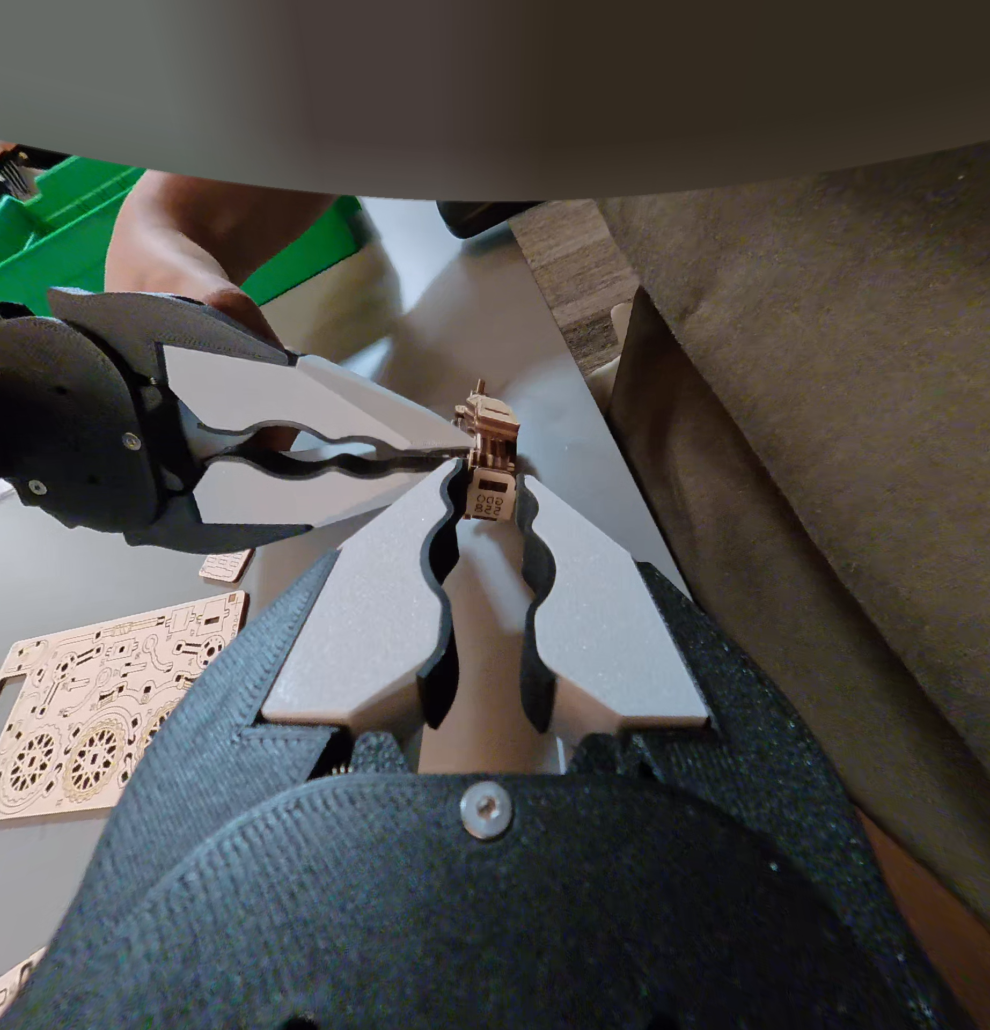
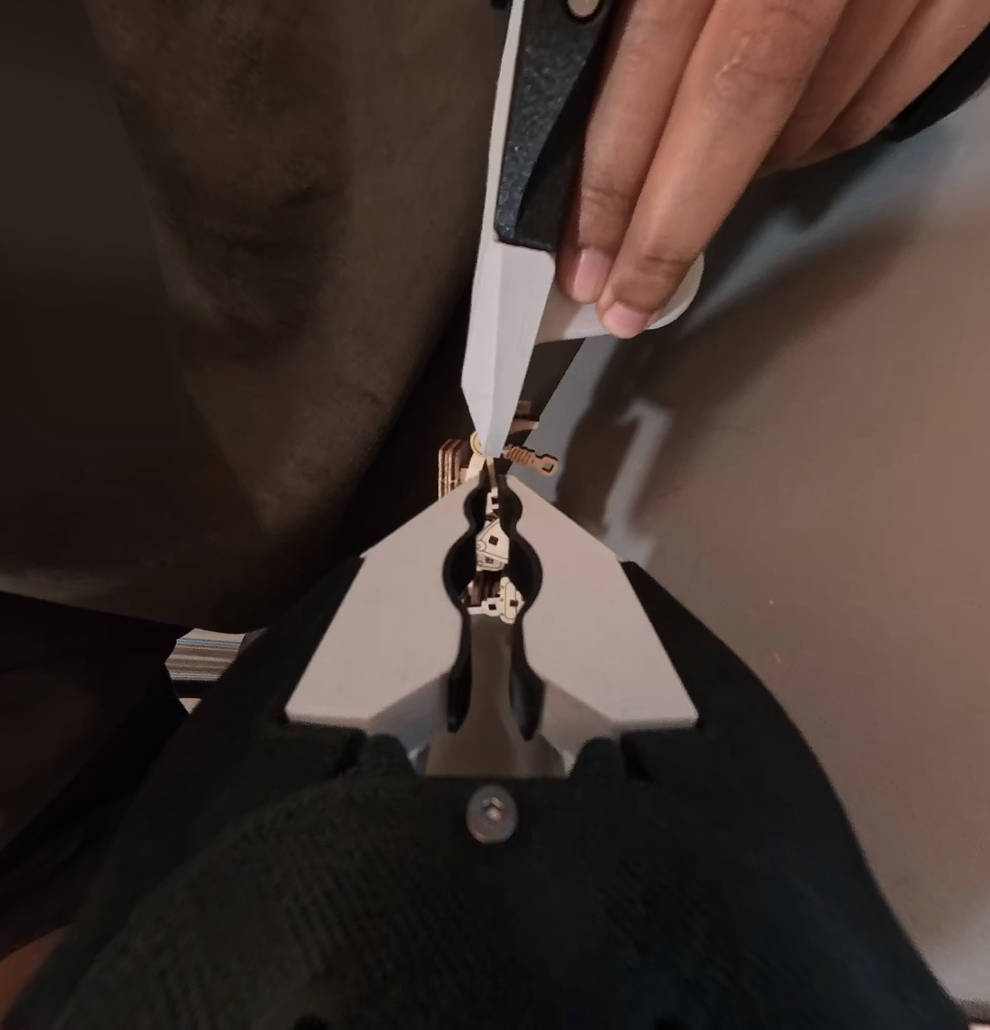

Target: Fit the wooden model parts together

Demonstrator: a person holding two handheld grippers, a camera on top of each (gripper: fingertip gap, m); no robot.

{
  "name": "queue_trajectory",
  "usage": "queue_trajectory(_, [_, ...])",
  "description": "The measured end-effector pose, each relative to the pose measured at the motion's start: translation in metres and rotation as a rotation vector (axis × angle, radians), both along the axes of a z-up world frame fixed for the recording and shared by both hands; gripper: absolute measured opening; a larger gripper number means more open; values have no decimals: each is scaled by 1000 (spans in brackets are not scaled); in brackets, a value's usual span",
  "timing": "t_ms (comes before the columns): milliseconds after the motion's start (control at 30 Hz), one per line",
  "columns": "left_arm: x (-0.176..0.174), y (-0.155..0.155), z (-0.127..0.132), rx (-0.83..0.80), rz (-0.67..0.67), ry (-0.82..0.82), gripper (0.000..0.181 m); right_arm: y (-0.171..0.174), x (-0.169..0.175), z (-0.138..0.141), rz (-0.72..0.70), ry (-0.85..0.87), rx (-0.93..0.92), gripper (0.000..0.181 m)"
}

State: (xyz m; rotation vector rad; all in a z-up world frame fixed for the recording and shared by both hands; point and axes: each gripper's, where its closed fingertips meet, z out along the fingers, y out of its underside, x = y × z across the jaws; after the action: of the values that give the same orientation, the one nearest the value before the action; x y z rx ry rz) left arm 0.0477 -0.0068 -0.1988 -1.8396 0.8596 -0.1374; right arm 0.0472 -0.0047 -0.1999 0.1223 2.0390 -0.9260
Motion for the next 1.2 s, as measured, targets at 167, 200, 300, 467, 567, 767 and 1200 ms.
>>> queue_trajectory(167, [0, 0, 0, 0, 5, 0, 15, 1, -1, 0, -8, -6, 13, 0])
queue_trajectory(200, [0, 1, 0, 0, 6, 1, 15, 1, -1, 0, -10, -7, 16, 0])
queue_trajectory(300, [0, 1, 0, 0, 9, 2, 16, 1, -2, -1, -14, -8, 29, 0])
queue_trajectory(467, [-1, 1, 0, 0, 12, 0, 16, 1, -2, -1, -20, -15, 56, 0])
queue_trajectory(567, [0, 1, 0, 2, 12, -4, 16, 2, -2, -1, -17, -23, 61, 0])
queue_trajectory(767, [-3, 2, 0, -1, 26, -15, 16, 3, -6, 0, -22, -33, 68, 0])
queue_trajectory(1200, [-5, 3, -3, -9, 35, -4, 16, 5, -5, 0, -28, -38, 142, 0])
